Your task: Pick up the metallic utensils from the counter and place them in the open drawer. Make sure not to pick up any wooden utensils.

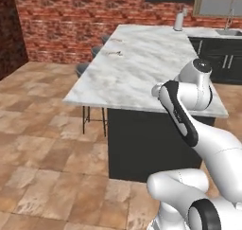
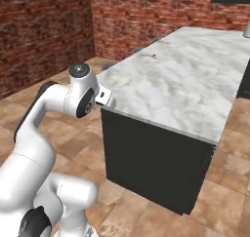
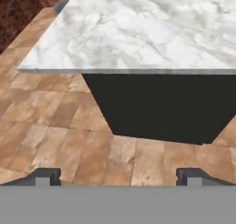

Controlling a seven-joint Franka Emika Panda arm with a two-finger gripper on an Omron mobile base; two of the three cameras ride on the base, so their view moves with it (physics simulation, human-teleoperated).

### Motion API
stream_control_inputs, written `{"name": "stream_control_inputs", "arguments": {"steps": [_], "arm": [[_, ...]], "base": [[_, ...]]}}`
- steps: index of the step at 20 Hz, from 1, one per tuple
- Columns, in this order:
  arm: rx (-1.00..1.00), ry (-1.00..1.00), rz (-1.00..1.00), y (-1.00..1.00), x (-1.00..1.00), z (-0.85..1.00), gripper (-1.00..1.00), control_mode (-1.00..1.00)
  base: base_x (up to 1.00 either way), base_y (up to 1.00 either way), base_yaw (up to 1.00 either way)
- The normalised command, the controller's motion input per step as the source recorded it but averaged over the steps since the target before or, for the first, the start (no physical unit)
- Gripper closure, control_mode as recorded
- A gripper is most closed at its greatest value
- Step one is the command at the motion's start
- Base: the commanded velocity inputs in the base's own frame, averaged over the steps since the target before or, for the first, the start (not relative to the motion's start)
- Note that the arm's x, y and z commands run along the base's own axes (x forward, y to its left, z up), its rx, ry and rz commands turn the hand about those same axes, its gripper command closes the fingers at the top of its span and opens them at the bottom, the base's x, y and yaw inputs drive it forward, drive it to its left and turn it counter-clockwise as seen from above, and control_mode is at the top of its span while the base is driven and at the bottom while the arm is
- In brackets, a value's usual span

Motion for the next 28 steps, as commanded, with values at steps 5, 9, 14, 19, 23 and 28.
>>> {"name": "stream_control_inputs", "arguments": {"steps": [5, 9, 14, 19, 23, 28], "arm": [[0.0, 0.0, 0.0, 0.0, 0.0, 0.0, -1.0, 1.0], [0.0, 0.0, 0.0, 0.0, 0.0, 0.0, -1.0, 1.0], [0.0, 0.0, 0.0, 0.0, 0.0, 0.0, -1.0, 1.0], [0.0, 0.0, 0.0, 0.0, 0.0, 0.0, -1.0, 1.0], [0.0, 0.0, 0.0, 0.0, 0.0, 0.0, -1.0, 1.0], [0.0, 0.0, 0.0, 0.0, 0.0, 0.0, -1.0, 1.0]], "base": [[0.11, 1.0, -0.44], [0.08, 1.0, -0.42], [0.03, 1.0, -0.39], [0.02, 1.0, -0.38], [0.06, 1.0, -0.4], [0.08, 1.0, -0.42]]}}
